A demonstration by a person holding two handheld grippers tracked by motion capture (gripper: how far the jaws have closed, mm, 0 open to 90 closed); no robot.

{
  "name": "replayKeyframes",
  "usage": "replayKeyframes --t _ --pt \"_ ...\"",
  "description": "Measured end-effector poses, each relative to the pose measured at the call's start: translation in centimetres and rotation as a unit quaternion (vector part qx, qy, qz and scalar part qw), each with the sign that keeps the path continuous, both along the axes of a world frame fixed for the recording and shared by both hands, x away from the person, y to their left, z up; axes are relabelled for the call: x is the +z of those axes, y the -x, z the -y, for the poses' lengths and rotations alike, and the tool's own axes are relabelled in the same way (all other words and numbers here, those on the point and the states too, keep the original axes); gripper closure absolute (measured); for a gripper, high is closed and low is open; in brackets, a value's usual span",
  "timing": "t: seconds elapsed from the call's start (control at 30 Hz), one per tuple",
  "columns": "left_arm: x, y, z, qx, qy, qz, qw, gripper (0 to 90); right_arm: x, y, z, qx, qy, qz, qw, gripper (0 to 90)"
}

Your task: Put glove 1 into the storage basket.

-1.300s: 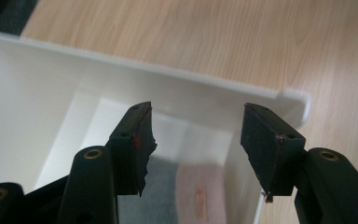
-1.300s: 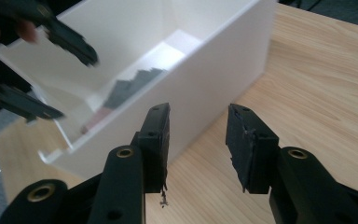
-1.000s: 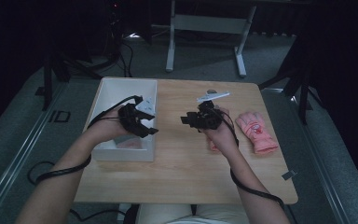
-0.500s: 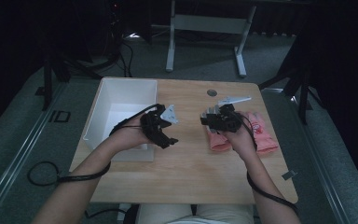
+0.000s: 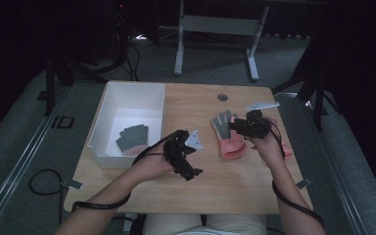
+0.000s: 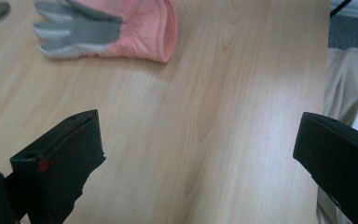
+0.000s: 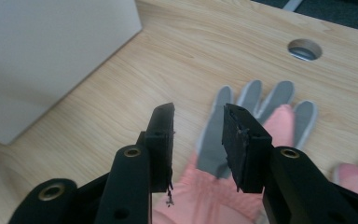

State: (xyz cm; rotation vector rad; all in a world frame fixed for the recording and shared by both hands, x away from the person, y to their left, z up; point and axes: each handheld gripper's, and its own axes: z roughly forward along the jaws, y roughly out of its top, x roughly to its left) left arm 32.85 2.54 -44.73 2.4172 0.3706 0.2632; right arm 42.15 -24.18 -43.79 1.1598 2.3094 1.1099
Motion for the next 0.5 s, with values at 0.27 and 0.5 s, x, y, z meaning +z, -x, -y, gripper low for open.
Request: replayKeyframes --t 0.27,0.5 --pt "-3.8 0.9 0.4 0.024 0.022 -0.017 0.9993 0.8 -0.4 -0.9 1.5 -0.007 0.018 0.014 0.9997 62.7" --pt "-7.5 2.4 0.3 0.028 0.082 -0.026 0.9959 0.8 -1.8 -2.0 1.2 -0.016 0.049 0.002 0.9987 62.7"
